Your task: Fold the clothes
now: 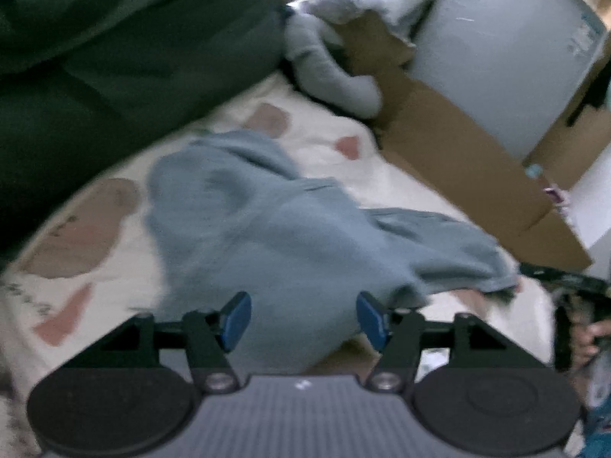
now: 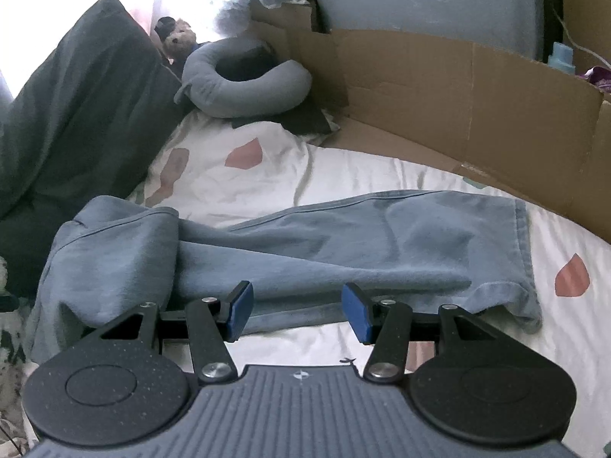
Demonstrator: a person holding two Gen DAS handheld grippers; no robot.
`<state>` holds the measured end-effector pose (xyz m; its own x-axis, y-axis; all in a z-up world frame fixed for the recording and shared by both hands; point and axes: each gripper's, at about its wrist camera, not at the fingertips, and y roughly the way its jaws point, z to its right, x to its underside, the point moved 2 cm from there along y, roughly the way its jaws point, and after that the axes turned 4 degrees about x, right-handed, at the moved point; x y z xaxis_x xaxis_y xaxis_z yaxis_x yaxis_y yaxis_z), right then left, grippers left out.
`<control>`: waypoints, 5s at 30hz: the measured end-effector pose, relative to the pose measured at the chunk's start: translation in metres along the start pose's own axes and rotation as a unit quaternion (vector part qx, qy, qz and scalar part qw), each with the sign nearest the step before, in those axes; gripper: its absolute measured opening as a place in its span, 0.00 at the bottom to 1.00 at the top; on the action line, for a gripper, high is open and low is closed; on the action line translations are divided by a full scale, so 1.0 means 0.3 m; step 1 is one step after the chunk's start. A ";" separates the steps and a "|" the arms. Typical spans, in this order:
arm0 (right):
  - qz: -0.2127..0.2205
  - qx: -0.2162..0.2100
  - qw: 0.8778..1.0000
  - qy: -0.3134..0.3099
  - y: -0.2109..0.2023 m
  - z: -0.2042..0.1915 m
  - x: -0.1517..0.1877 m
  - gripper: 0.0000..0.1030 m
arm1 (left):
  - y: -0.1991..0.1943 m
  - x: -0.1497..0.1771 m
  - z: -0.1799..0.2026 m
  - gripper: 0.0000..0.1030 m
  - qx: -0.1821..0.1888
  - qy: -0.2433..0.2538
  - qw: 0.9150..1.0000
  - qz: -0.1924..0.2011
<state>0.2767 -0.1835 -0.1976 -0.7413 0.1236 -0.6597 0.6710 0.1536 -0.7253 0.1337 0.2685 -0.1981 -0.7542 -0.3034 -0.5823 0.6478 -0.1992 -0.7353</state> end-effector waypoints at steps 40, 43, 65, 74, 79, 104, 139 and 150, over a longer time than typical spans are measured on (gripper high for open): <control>-0.079 -0.113 0.990 -0.040 -0.148 -0.276 0.015 0.57 | 0.001 0.066 0.097 0.03 0.158 -0.038 0.985 -0.059; -0.088 -0.135 0.986 -0.042 -0.148 -0.311 0.003 0.57 | 0.012 0.068 0.170 0.03 0.187 -0.039 0.980 -0.058; -0.207 -0.102 0.970 -0.070 0.060 -0.365 0.062 0.41 | 0.186 0.124 0.547 0.03 0.309 0.041 0.947 -0.070; -0.205 -0.029 0.971 -0.119 0.036 -0.274 0.049 0.02 | 0.176 0.124 0.416 0.57 0.245 0.020 0.967 -0.065; -0.185 0.027 0.971 -0.147 -0.031 -0.177 -0.010 0.02 | 0.167 0.128 0.223 0.74 0.169 -0.034 0.984 -0.049; -0.096 0.191 0.973 -0.083 -0.434 0.297 -0.095 0.01 | 0.006 0.141 -0.136 0.85 -0.001 -0.167 0.986 0.003; -0.114 0.226 0.967 -0.026 -0.351 0.545 0.058 0.02 | 0.251 0.072 -0.214 0.17 -0.019 -0.058 0.998 0.033; -0.071 0.228 0.970 -0.052 -0.431 0.500 -0.058 0.02 | -0.045 -0.147 -0.213 0.14 -0.088 0.015 0.992 0.091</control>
<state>0.2046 -0.3526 -0.1217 -0.8379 0.0291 -0.5451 0.5145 -0.2915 -0.8064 0.1515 0.3440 -0.1847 -0.6303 -0.2910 -0.7197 0.7476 0.0225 -0.6638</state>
